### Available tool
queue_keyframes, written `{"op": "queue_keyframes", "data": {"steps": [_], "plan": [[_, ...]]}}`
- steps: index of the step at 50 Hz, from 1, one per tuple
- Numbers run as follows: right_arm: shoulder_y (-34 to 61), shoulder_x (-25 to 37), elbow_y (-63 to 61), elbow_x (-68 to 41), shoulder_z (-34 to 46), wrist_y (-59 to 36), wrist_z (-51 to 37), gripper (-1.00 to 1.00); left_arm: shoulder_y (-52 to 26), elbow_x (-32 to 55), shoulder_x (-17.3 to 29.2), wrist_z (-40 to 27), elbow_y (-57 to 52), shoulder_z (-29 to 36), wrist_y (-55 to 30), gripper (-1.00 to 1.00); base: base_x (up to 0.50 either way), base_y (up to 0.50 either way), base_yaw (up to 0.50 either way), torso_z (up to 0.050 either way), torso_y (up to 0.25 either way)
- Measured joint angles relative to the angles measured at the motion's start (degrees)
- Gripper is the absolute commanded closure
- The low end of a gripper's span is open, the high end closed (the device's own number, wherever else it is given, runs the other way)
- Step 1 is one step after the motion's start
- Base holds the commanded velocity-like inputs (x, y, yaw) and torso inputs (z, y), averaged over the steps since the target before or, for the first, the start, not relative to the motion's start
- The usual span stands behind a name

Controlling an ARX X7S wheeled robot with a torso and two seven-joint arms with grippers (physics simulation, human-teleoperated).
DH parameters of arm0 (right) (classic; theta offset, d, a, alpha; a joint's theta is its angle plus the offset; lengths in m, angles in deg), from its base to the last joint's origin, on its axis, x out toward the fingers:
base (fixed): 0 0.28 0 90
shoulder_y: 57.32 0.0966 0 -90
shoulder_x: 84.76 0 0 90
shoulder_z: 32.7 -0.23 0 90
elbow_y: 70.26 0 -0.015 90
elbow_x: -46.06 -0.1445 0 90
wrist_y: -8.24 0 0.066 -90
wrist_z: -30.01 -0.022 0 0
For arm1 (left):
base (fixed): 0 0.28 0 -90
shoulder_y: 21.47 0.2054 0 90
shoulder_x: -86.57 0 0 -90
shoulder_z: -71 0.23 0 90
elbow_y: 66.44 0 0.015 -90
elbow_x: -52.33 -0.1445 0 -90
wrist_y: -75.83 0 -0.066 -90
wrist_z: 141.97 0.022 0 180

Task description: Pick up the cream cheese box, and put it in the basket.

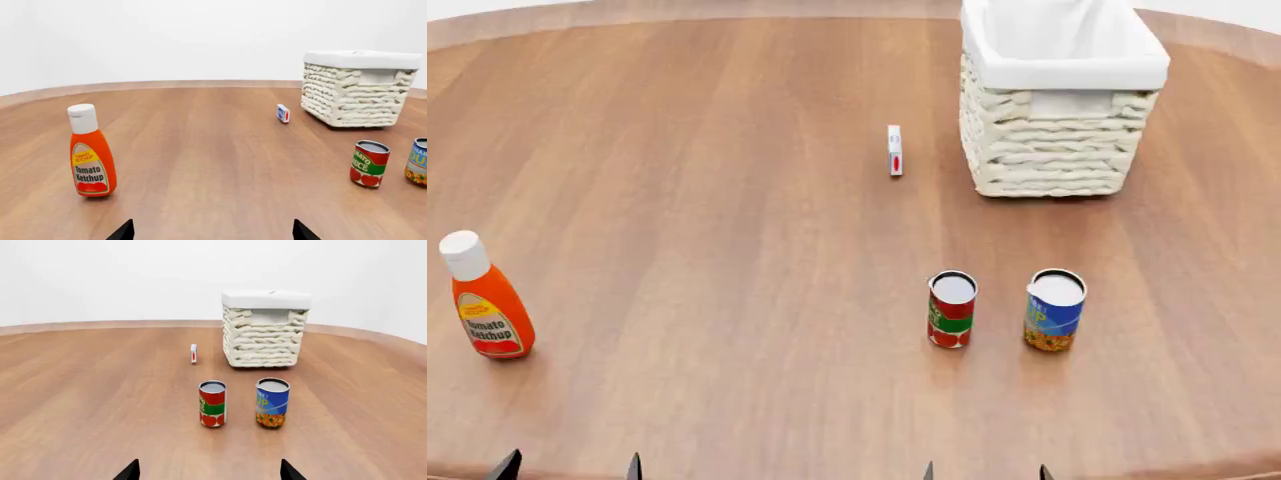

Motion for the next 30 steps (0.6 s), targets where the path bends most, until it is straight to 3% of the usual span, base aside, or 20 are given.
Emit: {"op": "queue_keyframes", "data": {"steps": [19, 30], "plan": [[-0.01, 2.77, -1.08, -1.34, 3.55, -0.1, -4.19, -1.0, 0.71, 2.48, 2.45, -1.7, -1.32, 2.99, 0.61, -1.0, 0.0, 0.0, 0.0, 0.0, 0.0], [-2.23, 4.32, -12.95, -2.21, 4.47, -4.84, -6.01, -1.0, 3.26, 3.25, 4.02, -2.91, -9.65, 4.35, 0.33, -1.0, 0.0, 0.0, 0.0, 0.0, 0.0]]}}
